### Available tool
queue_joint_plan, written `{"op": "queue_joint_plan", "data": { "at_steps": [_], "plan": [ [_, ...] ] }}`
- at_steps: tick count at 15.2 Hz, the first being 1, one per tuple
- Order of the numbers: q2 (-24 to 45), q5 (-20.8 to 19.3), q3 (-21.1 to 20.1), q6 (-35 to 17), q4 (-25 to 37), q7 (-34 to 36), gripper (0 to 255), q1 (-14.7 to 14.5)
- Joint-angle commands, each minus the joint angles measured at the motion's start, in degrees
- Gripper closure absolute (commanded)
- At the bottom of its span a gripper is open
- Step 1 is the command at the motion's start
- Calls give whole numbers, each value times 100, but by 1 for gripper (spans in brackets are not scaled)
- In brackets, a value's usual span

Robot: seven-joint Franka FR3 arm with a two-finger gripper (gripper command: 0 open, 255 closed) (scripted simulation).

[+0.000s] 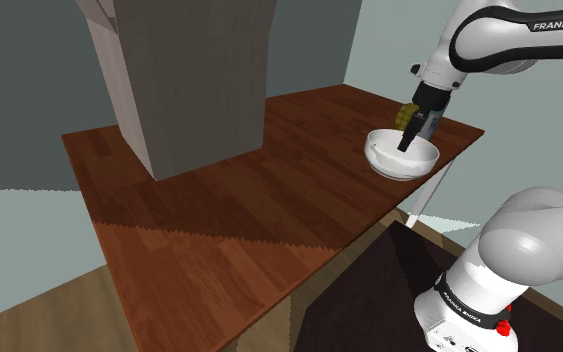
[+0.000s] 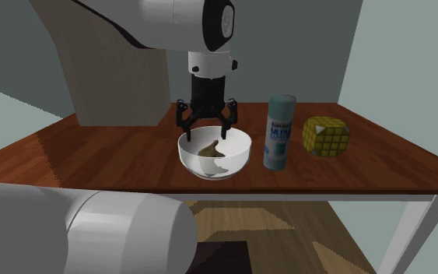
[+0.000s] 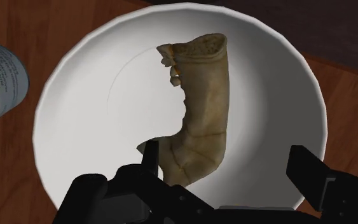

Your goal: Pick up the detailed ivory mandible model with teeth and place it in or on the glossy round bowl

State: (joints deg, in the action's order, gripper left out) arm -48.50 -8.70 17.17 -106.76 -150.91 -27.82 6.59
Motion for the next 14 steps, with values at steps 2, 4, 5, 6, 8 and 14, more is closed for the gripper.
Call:
{"op": "queue_joint_plan", "data": {
  "at_steps": [2,4,5,6,8,14],
  "plan": [
    [0,0,0,0,0,0,0,0],
    [-32,47,-54,396,366,-7,0,-16],
    [-33,69,-79,587,557,-12,0,-26],
    [-28,87,-97,736,711,-16,0,-33],
    [-28,87,-97,736,711,-16,0,-33],
    [-27,87,-97,736,711,-16,0,-33]
  ]
}}
